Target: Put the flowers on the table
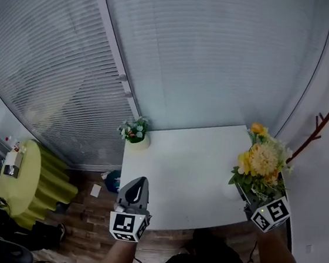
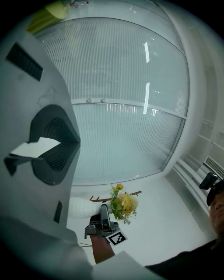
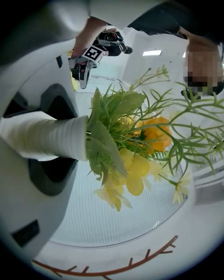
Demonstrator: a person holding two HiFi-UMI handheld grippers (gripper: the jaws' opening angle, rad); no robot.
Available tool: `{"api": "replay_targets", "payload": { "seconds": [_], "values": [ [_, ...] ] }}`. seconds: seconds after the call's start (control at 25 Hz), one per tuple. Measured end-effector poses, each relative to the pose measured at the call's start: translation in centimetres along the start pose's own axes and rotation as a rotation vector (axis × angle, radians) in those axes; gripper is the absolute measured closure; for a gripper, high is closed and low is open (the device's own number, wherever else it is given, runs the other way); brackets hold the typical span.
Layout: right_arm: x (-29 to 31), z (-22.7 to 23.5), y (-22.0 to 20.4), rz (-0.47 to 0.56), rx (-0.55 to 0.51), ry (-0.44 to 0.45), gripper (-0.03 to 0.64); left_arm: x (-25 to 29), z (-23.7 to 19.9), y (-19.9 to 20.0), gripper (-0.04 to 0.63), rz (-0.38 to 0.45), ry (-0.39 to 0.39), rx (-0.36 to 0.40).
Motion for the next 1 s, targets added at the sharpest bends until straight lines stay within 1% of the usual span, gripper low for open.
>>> {"api": "replay_targets", "payload": {
  "seconds": [0.08, 0.2, 0.28, 0.48, 0.8, 1.0],
  "values": [
    [0.4, 0.3, -0.7, 0.005, 0.003, 0.009, 0.353, 0.0, 0.2, -0.4, 0.600, -0.005, 0.004, 0.006],
    [-0.7, -1.0, 0.6, 0.025, -0.016, 0.009, 0.353, -2.0, 0.4, 0.4, 0.600, -0.005, 0.003, 0.009],
    [-0.4, -1.1, 1.2, 0.034, -0.031, 0.016, 0.353, -2.4, 0.0, 0.9, 0.600, -0.006, 0.019, 0.011],
    [0.6, 0.7, 0.0, 0.034, -0.025, 0.024, 0.353, -1.4, 0.2, 0.2, 0.600, -0.010, 0.052, 0.015],
    [0.9, 2.1, -2.0, 0.019, -0.024, 0.029, 0.353, 0.7, 1.7, -0.6, 0.600, -0.033, 0.050, 0.005],
    [3.2, 3.8, -4.2, 0.000, -0.010, 0.029, 0.353, 3.3, 1.1, -2.1, 0.600, -0.040, 0.051, -0.001]
  ]
}}
Point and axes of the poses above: the fingertips, and each gripper's own axes: x forward along the fingers, z to its right, y out of its top, the point moved 5 cm from there along -x, backward along the fingers, and after that the axes turned 1 degree about y, right-handed, at the moved point
